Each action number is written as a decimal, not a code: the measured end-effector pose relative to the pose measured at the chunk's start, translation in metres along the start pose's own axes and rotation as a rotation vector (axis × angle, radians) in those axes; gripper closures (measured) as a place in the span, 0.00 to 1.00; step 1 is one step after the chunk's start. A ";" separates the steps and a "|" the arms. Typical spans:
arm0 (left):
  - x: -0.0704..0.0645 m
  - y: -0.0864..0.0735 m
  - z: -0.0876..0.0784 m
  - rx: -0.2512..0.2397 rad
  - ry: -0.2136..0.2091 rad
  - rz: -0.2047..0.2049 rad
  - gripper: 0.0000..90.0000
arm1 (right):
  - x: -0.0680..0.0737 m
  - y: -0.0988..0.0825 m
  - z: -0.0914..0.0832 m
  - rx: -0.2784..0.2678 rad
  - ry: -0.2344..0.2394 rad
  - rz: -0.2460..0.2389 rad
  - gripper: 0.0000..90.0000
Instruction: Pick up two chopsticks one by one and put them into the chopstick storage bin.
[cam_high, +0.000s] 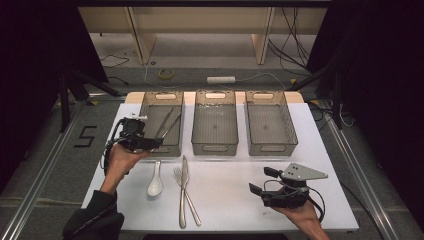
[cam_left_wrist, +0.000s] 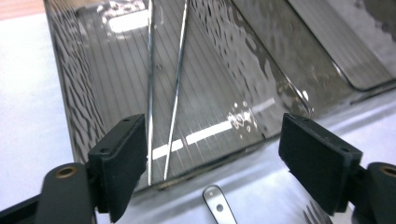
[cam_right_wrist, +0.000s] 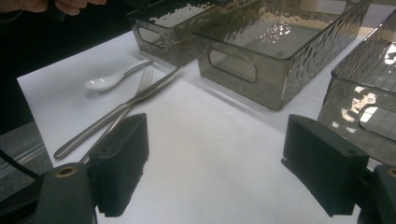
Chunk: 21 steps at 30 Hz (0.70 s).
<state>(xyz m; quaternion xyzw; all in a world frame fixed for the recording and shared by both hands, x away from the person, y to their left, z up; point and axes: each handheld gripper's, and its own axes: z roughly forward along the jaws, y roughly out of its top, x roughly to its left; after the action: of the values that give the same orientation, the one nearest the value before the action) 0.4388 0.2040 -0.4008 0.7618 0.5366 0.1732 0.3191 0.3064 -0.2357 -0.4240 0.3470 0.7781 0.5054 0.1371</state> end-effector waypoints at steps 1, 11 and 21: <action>-0.001 -0.001 0.000 0.004 -0.004 -0.001 0.24 | 0.000 0.000 0.000 0.000 0.000 0.003 0.26; -0.005 -0.015 -0.001 0.064 -0.017 -0.005 0.21 | -0.001 -0.001 -0.001 -0.001 -0.001 -0.001 0.26; -0.008 -0.029 -0.002 0.109 -0.019 -0.014 0.19 | -0.003 -0.002 -0.001 -0.001 0.002 0.003 0.26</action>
<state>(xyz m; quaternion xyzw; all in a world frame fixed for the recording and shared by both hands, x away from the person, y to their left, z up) 0.4144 0.2037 -0.4181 0.7760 0.5473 0.1342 0.2834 0.3070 -0.2389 -0.4260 0.3477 0.7773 0.5064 0.1358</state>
